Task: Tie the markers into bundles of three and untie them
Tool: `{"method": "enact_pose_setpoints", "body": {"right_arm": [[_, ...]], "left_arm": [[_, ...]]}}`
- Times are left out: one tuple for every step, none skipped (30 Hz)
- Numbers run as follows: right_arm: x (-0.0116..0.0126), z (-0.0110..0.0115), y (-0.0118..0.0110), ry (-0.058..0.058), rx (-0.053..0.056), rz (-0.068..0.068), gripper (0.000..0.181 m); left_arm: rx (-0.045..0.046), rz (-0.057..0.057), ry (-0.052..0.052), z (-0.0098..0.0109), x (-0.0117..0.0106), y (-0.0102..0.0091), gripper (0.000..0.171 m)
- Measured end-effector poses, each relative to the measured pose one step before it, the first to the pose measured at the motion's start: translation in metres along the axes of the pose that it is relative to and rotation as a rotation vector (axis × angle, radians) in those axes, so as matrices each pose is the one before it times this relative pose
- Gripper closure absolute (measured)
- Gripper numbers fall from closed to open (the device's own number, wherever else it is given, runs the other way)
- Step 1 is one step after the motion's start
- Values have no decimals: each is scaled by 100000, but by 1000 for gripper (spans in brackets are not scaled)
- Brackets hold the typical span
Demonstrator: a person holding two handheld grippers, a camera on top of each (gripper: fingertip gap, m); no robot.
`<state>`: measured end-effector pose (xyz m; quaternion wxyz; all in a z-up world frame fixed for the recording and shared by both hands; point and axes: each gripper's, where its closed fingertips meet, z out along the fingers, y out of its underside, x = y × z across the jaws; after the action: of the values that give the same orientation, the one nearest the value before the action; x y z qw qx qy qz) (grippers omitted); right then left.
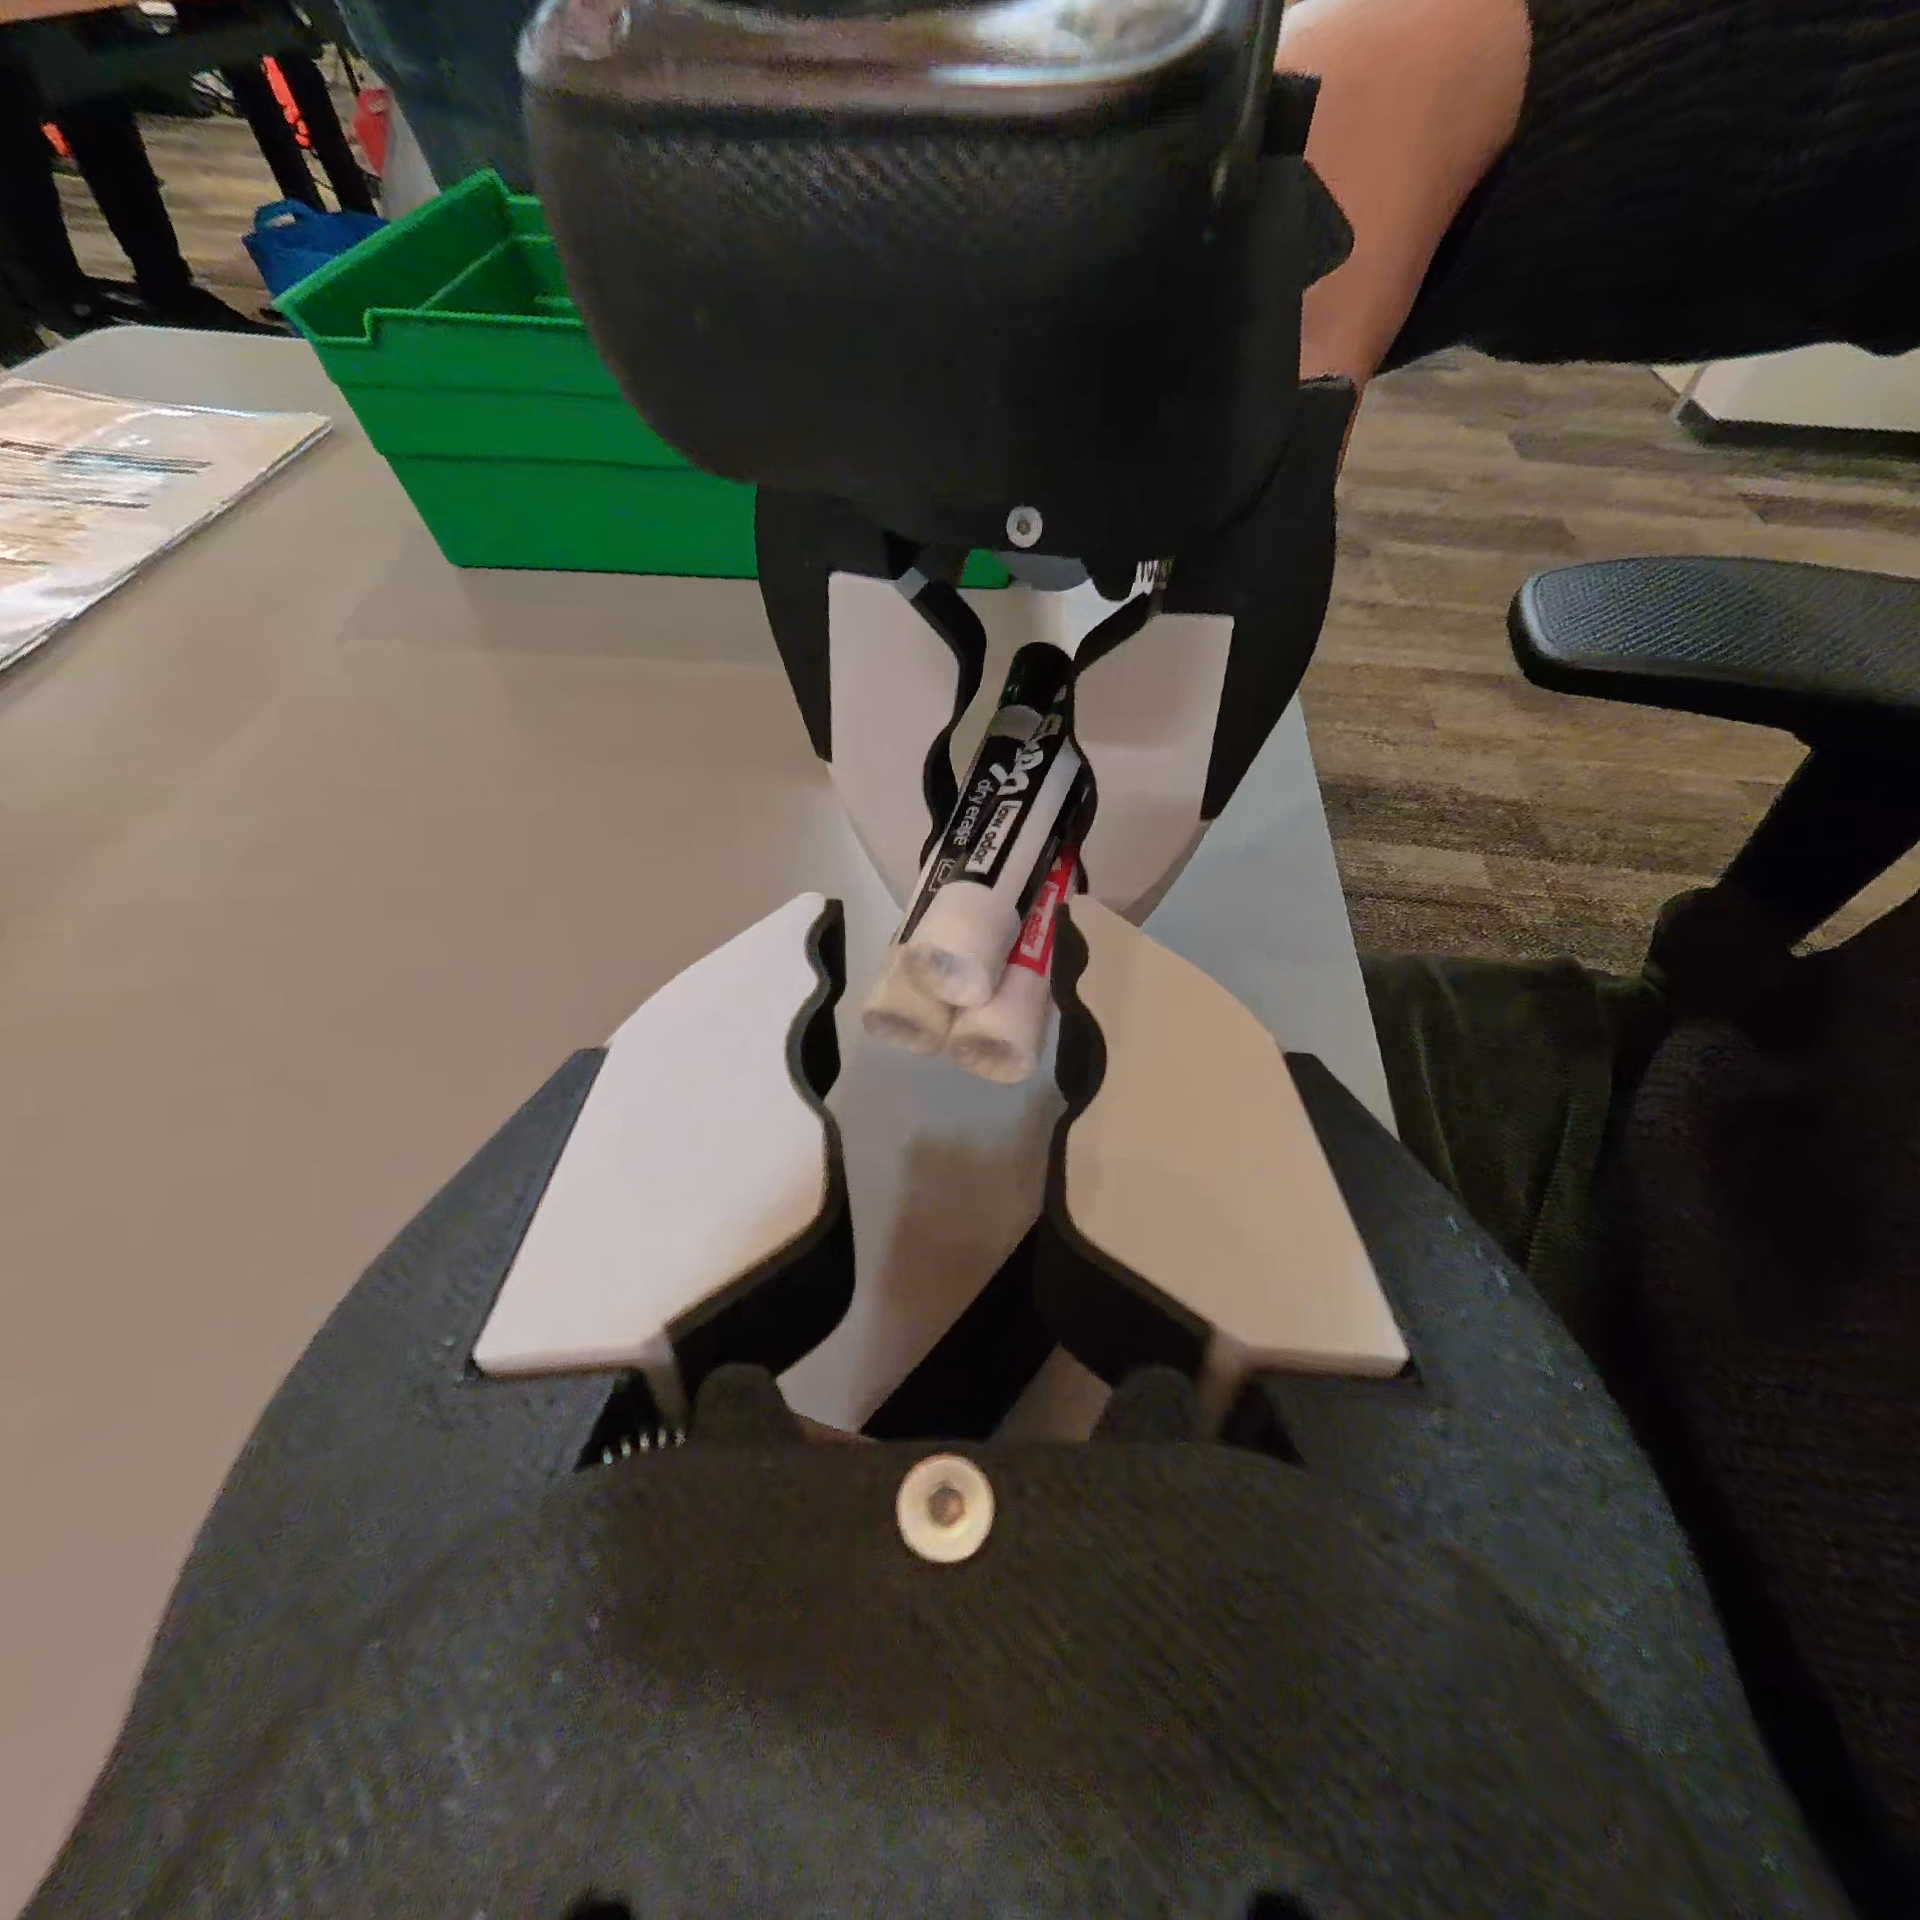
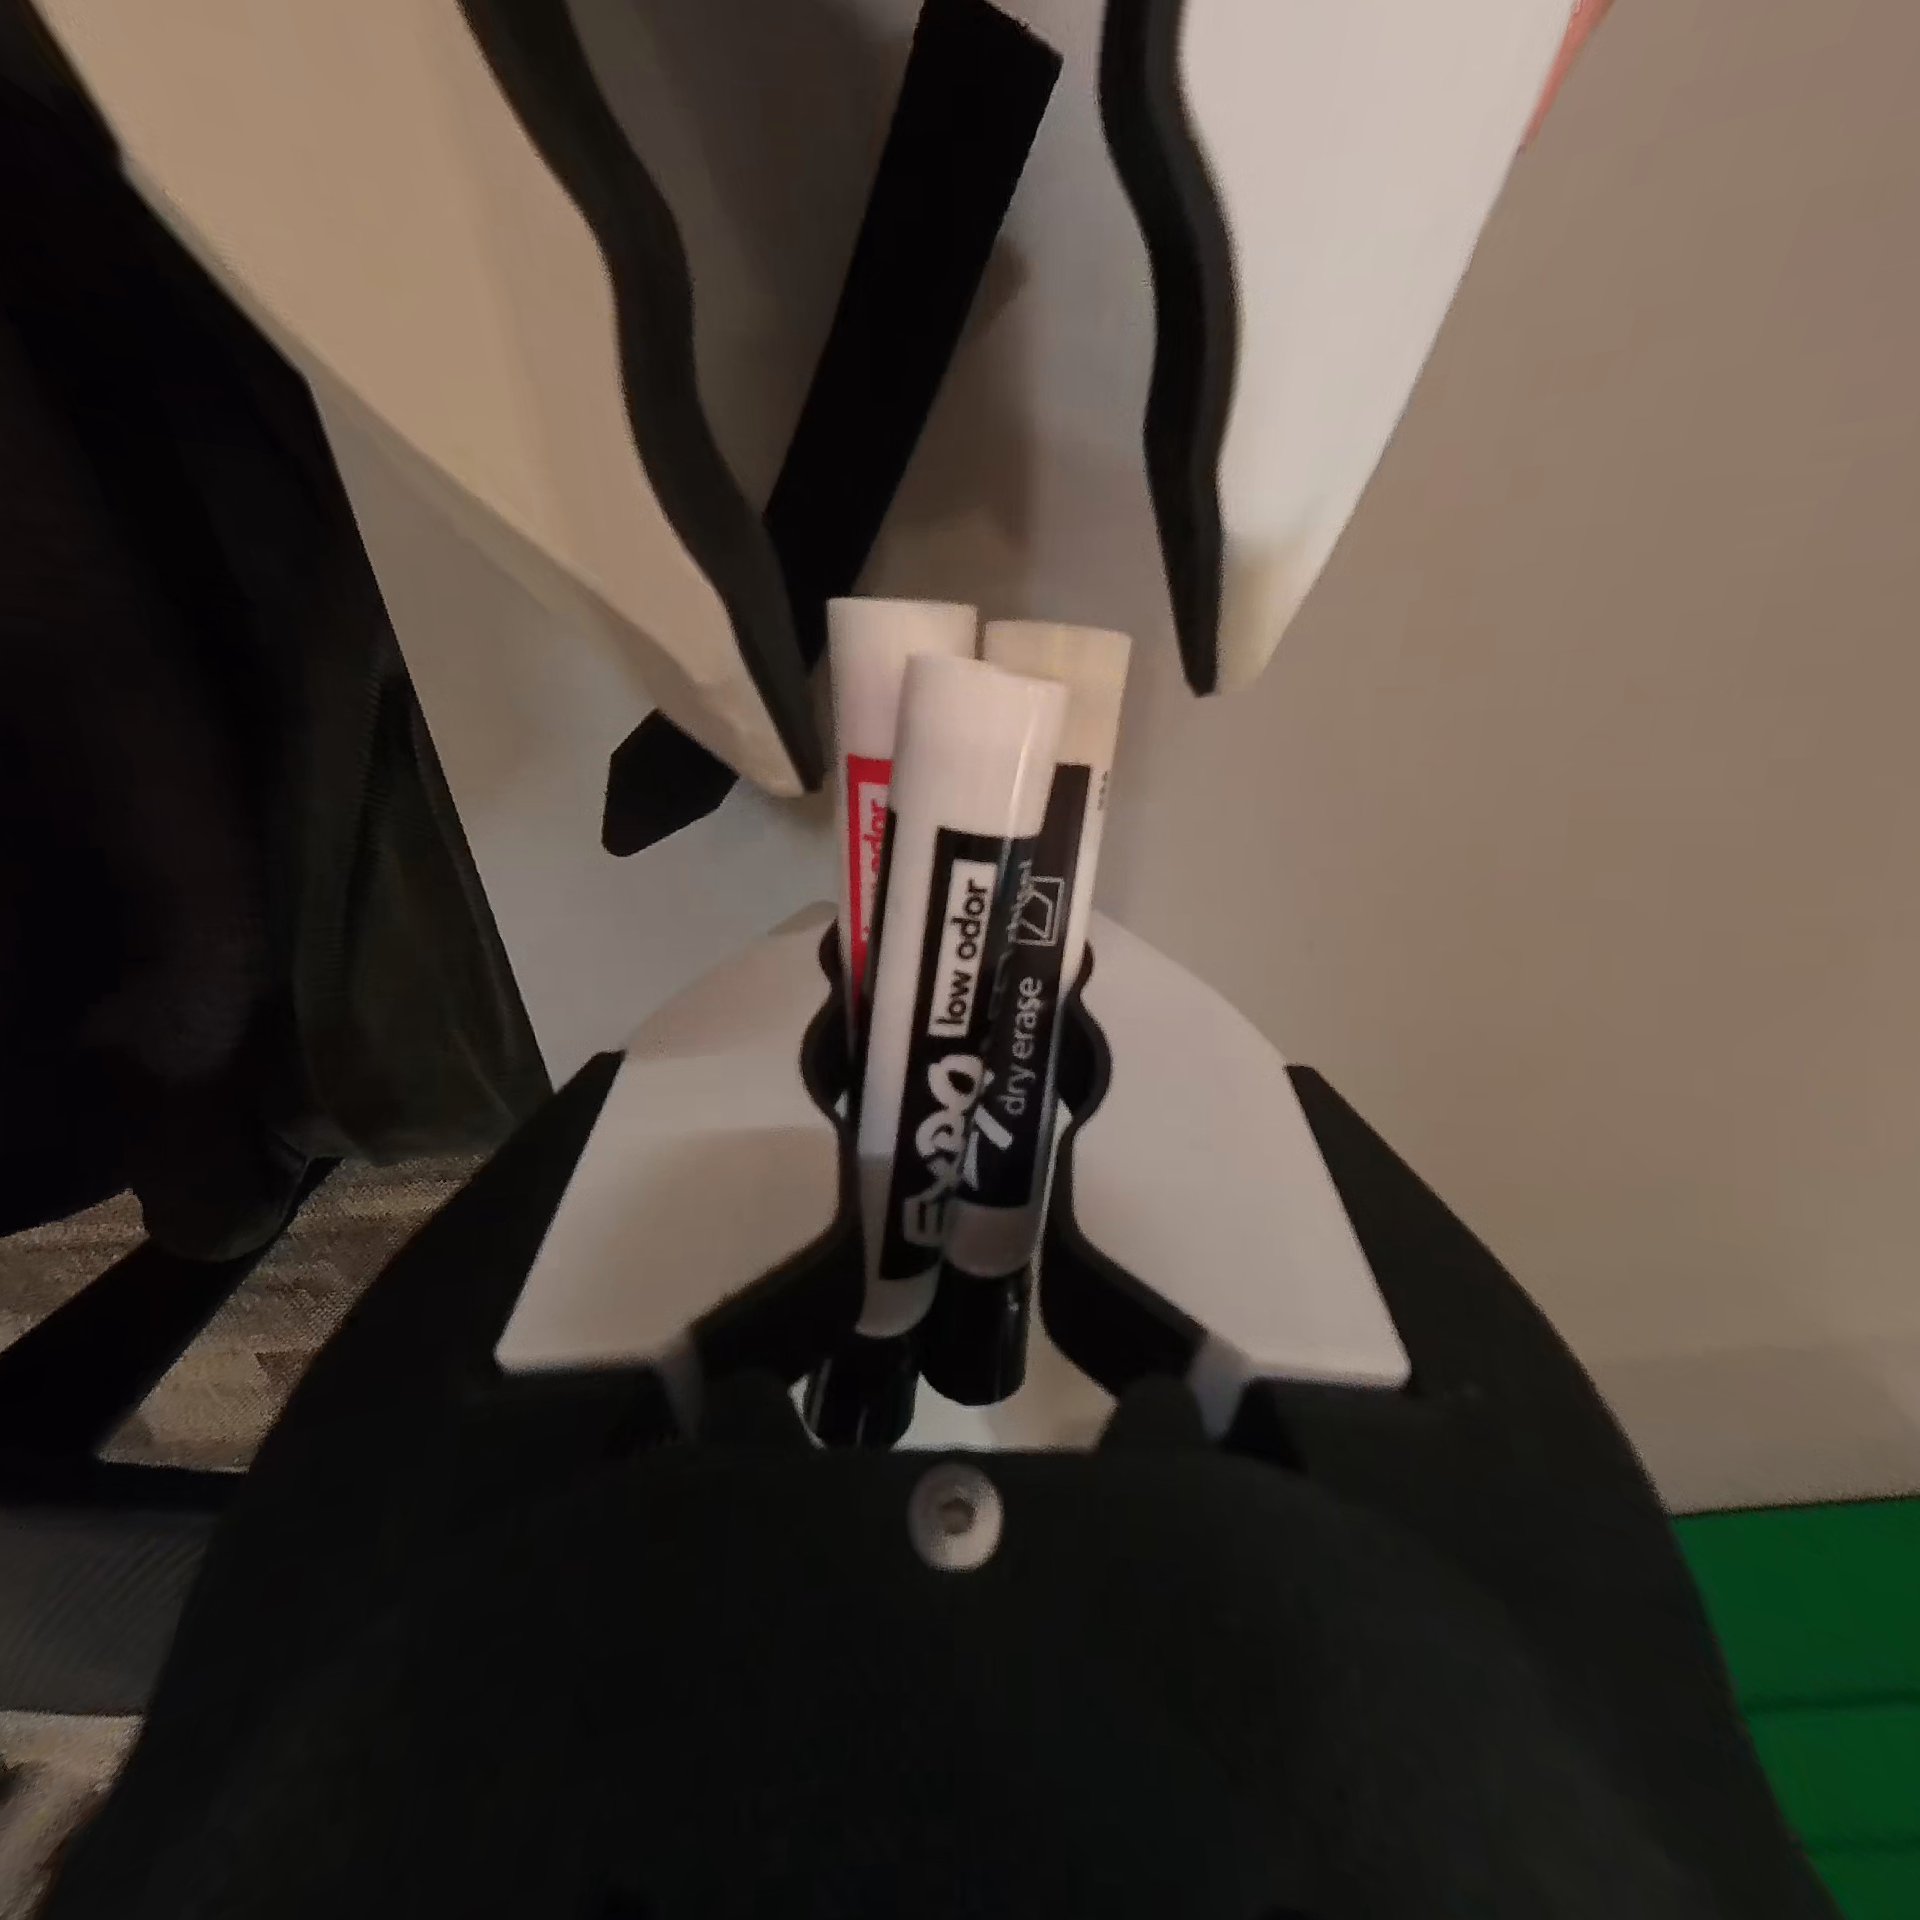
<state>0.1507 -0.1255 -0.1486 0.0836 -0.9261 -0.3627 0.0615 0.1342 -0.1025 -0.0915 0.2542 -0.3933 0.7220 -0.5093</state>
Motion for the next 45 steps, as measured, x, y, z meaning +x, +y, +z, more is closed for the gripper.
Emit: {"method": "enact_pose_setpoints", "body": {"right_arm": [[-12,94,8,77,-213,-434,144],[-4,103,12,85,-184,-225,144],[-35,113,31,-124,-349,-248,144],[-21,102,17,40,-217,-451,144],[-20,76,-23,194,-76,-425,144],[-68,57,-25,-141,-44,-272,144],[-124,32,-35,-385,-1,-350,144],[-79,15,-52,24,-12,-445,144],[-64,-13,-40,232,-139,-483,144],[-74,-30,-25,127,-214,-438,144],[-41,-49,-25,289,-142,-221,144],[-13,-73,-22,299,52,-106,144],[-44,-85,-36,-29,187,8,144],[-20,-72,-3,-7,177,120,144],[6,-62,11,151,38,154,144],[22,-40,30,161,-64,161,144],[21,-25,27,90,29,161,144],[0,-20,14,3,72,197,144],[25,-27,25,92,-13,212,144],[57,-24,20,302,30,140,144],[29,-33,21,80,55,230,144],[15,-11,13,-187,86,445,144],[28,-20,13,-90,127,531,144],[53,-25,31,99,90,328,144],[55,-28,53,152,-114,109,144],[71,-15,73,210,-190,303,144],[83,-27,64,259,-45,411,144],[62,-29,56,91,101,413,144],[31,-11,57,-146,68,524,144],[46,-6,52,18,158,521,144],[70,-5,41,205,133,525,144],[55,-6,40,50,91,353,144],[-2,-21,5,-222,270,143,144],[-1,-19,-14,-98,209,140,144],[5,13,22,115,-79,-136,144],[-4,44,59,96,-382,-226,144],[-58,46,14,-224,-71,-77,144],[-69,45,-8,-240,32,-58,144],[-48,21,-27,-63,83,-147,144],[-24,-16,-34,76,131,-151,144],[-27,-22,-78,-26,266,-17,144],[-48,-29,-75,-287,381,114,144],[-45,-27,-87,-271,365,85,144],[-54,-9,-61,-257,166,-52,144],[-49,-4,-29,-185,-43,-170,144]], "left_arm": [[544,-1063,1168,93,162,-42,133],[-117,-1267,686,114,85,71,133],[-641,-703,766,117,119,180,133],[-806,-264,632,114,125,213,133],[-846,-139,128,107,65,209,133],[-579,-26,-199,112,17,136,134],[-117,-20,-67,98,38,52,134],[-124,-114,155,88,62,23,135],[-237,-101,192,93,64,11,136],[-334,134,125,69,63,32,137],[-415,365,108,54,64,48,137],[-467,317,10,40,43,79,138],[-343,99,-450,22,-33,60,139],[-19,58,-442,-10,-37,30,140],[183,84,-83,-33,4,-13,143],[282,30,-55,-41,-4,-32,144],[152,-15,-194,-34,-21,-33,145],[-103,198,-78,-33,-7,15,145],[-26,331,-124,-39,-11,21,145],[312,332,-285,-47,-50,-33,146],[298,289,-86,-57,-24,-17,146],[318,177,-32,-59,-31,-19,146],[280,229,-414,-54,-67,-27,146],[195,250,-301,-53,-60,-20,146],[51,58,-368,-70,-77,-10,146],[254,-32,-529,-73,-89,-19,146],[674,-43,-666,-85,-114,-68,146],[1010,-85,-890,-92,-124,-121,146],[1165,-122,-727,-85,-101,-153,147],[1301,-203,-1189,-74,-149,-183,149],[1112,-26,-75,-25,16,-160,149],[-179,-148,649,32,126,19,150],[-1314,293,514,104,104,188,150],[-1326,919,-356,112,8,228,150],[134,707,-349,59,3,31,150],[-227,-293,117,33,13,64,150],[-328,-658,382,22,2,66,150],[-118,-346,263,-17,-34,59,150],[86,-264,161,-44,-48,48,150],[535,-686,533,-64,-23,-15,150],[811,-1225,1164,-89,49,-72,150],[857,-1414,1729,-118,82,-87,150],[647,-1267,1943,-136,116,-53,150],[454,-1078,1307,-144,40,-43,151],[326,-589,1204,-138,68,-25,151]]}}
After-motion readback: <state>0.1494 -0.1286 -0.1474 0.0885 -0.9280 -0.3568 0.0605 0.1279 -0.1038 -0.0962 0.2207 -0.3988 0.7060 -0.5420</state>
